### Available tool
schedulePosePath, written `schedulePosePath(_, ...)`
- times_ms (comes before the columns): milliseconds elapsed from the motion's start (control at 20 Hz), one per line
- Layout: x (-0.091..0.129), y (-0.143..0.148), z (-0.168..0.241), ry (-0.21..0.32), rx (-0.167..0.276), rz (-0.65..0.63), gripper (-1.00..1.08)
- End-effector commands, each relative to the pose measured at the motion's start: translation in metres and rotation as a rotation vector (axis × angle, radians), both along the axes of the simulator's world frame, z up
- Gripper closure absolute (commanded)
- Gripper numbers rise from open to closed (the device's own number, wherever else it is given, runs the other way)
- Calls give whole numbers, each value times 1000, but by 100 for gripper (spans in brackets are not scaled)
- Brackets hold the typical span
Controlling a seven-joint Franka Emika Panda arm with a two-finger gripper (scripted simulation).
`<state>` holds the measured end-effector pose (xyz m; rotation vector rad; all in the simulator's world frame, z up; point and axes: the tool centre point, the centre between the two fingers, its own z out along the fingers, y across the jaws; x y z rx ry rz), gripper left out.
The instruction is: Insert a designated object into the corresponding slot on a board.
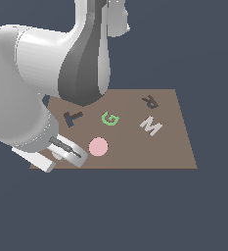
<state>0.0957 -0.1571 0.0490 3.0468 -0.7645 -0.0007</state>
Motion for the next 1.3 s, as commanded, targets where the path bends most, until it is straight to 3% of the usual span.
schedulePosePath(0,0,0,1,-1,0,1,-92)
schedulePosePath(600,0,1,-19,0,0,2,-92)
schedulePosePath(650,0,1,-19,0,0,2,108)
schedulePosePath(1250,0,2,-16,-1,1,3,108)
